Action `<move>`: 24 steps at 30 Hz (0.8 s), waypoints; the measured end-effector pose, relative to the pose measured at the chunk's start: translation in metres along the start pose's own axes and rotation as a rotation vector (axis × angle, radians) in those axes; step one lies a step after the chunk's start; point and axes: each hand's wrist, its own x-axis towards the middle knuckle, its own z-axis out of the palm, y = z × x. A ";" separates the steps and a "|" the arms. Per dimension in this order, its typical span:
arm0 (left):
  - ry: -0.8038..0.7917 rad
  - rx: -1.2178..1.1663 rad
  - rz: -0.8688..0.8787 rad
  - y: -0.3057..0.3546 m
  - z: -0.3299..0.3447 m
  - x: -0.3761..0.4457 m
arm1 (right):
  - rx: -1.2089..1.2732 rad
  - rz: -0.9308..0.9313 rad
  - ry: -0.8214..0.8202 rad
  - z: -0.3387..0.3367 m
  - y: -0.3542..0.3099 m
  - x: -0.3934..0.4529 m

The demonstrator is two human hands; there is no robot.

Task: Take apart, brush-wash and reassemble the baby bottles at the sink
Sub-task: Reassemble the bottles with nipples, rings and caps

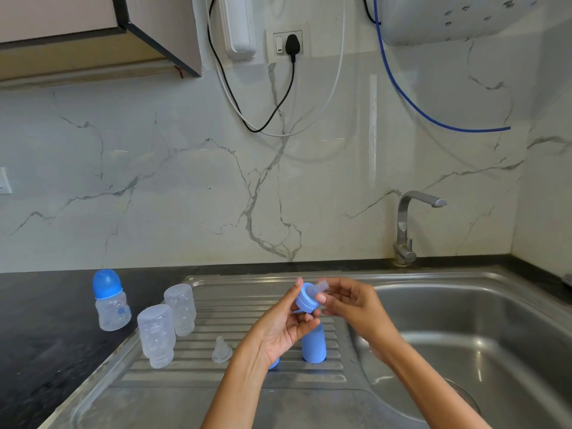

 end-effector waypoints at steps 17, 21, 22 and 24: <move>0.095 0.210 -0.052 -0.004 -0.007 0.005 | -0.155 -0.225 -0.144 -0.003 -0.005 -0.004; 0.091 0.224 -0.052 -0.006 -0.006 0.006 | -0.183 -0.249 -0.094 -0.001 -0.003 -0.004; 0.092 0.226 -0.054 -0.006 -0.007 0.007 | -0.197 -0.249 -0.079 0.000 -0.003 -0.004; 0.087 0.227 -0.060 -0.006 -0.008 0.007 | -0.237 -0.257 -0.049 0.002 -0.001 -0.003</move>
